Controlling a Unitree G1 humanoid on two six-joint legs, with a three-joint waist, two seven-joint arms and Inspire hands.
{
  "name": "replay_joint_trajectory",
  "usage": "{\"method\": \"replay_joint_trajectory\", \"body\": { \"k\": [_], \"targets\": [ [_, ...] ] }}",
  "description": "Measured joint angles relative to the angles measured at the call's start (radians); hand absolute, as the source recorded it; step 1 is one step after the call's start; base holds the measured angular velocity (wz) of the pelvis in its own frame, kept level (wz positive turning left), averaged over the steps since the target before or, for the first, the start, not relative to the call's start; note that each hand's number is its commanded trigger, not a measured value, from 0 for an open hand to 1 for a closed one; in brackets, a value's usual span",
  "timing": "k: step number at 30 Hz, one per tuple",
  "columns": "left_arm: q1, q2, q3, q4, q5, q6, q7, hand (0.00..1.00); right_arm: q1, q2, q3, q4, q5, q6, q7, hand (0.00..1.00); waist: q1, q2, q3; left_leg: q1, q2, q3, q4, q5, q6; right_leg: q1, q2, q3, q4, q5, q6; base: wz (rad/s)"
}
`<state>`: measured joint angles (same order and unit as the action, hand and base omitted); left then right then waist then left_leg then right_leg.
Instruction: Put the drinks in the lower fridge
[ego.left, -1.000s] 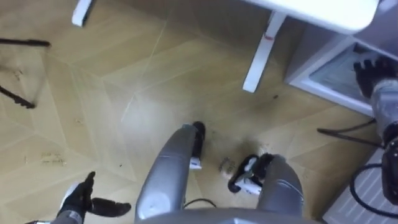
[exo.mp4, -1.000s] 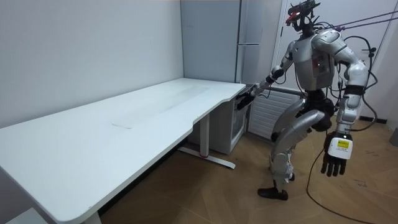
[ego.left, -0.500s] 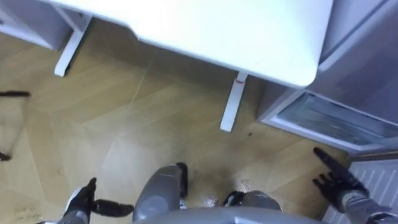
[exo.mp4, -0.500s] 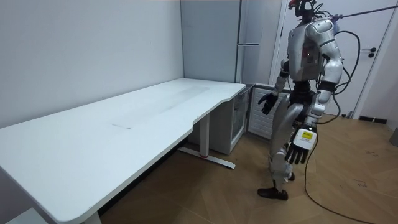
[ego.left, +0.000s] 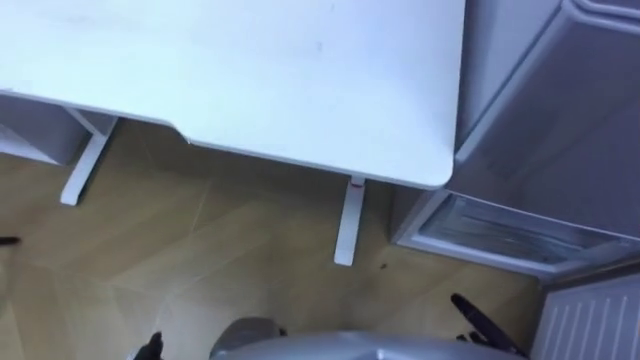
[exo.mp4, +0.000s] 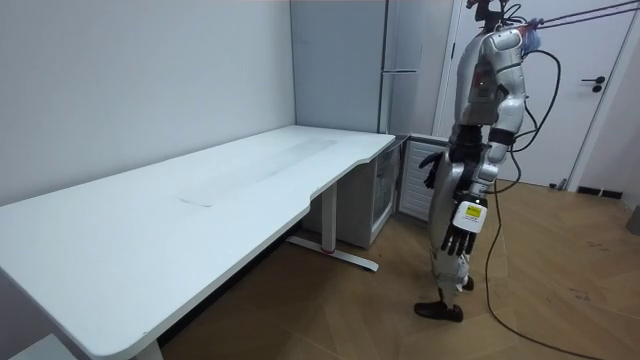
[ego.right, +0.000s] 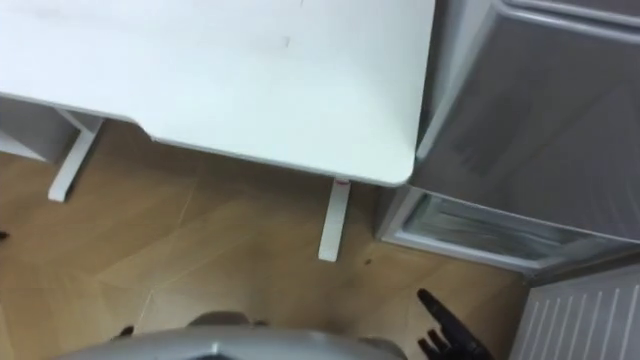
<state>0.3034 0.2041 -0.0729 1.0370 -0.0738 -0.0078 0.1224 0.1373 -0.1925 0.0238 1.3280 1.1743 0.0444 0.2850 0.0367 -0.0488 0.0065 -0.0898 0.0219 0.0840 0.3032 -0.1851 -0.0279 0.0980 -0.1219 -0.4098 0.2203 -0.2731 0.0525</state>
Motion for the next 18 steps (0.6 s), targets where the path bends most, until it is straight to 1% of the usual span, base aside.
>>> {"method": "replay_joint_trajectory", "body": {
  "k": [2,5,8,9,10,12,15,18],
  "targets": [
    [0.005,-0.008,0.024,0.005,0.0,0.0,0.003,0.0,-0.004,0.0,-0.024,-0.001,-0.05,-0.001,-0.004,0.0,-0.008,0.0,0.0009,0.012,0.0,0.002,-0.006,0.0,0.0,0.012,0.002,0.004,-0.009,0.003,0.0,-0.04],
    [0.01,-0.008,0.05,0.005,0.003,0.0,0.004,0.0,-0.001,0.0,-0.047,-0.009,-0.154,-0.003,-0.016,0.0,-0.012,-0.003,0.001,0.034,0.001,0.008,-0.014,-0.001,-0.002,0.029,0.005,0.018,-0.018,0.007,0.0,-0.08],
    [0.007,-0.009,0.052,0.003,0.003,0.001,0.005,0.0,0.0,-0.001,-0.046,-0.009,-0.225,-0.002,-0.022,0.0,-0.023,-0.003,0.0012,0.043,0.001,0.009,-0.021,-0.001,-0.002,0.034,0.005,0.026,-0.018,0.007,0.0,-0.04],
    [0.006,-0.013,0.066,0.003,0.005,0.003,0.004,0.0,0.0,0.0,-0.046,-0.009,-0.271,-0.001,-0.022,0.0,-0.032,-0.004,0.0017,0.053,0.0,0.01,-0.025,-0.001,-0.002,0.044,0.005,0.026,-0.024,0.007,0.0,0.0],
    [0.005,-0.015,0.076,0.003,0.007,0.004,0.004,0.0,0.001,0.0,-0.046,-0.009,-0.293,-0.001,-0.022,0.0,-0.033,-0.005,0.0015,0.06,-0.001,0.01,-0.028,-0.001,-0.002,0.051,0.006,0.026,-0.029,0.008,0.002,0.0],
    [-0.013,-0.017,0.108,0.003,0.009,0.006,0.003,0.0,0.004,0.0,-0.046,-0.004,-0.386,0.0,-0.022,0.0,-0.034,-0.007,0.0022,0.075,-0.001,0.014,-0.032,-0.001,-0.002,0.067,0.007,0.031,-0.035,0.01,0.003,-0.05],
    [-0.041,-0.019,0.119,-0.001,0.01,0.007,0.004,0.0,-0.001,0.001,-0.043,0.009,-0.518,0.001,-0.025,0.0,-0.031,-0.003,0.0018,0.08,0.0,0.02,-0.036,-0.001,-0.002,0.066,0.009,0.043,-0.035,0.012,0.002,-0.07],
    [-0.078,-0.027,0.13,0.0,0.028,0.009,0.009,0.0,-0.001,0.006,-0.044,0.007,-0.58,0.001,-0.051,0.0,-0.032,0.004,0.0022,0.082,0.002,0.025,-0.037,-0.001,-0.002,0.065,0.011,0.051,-0.037,0.016,0.001,-0.08]
  ]
}}
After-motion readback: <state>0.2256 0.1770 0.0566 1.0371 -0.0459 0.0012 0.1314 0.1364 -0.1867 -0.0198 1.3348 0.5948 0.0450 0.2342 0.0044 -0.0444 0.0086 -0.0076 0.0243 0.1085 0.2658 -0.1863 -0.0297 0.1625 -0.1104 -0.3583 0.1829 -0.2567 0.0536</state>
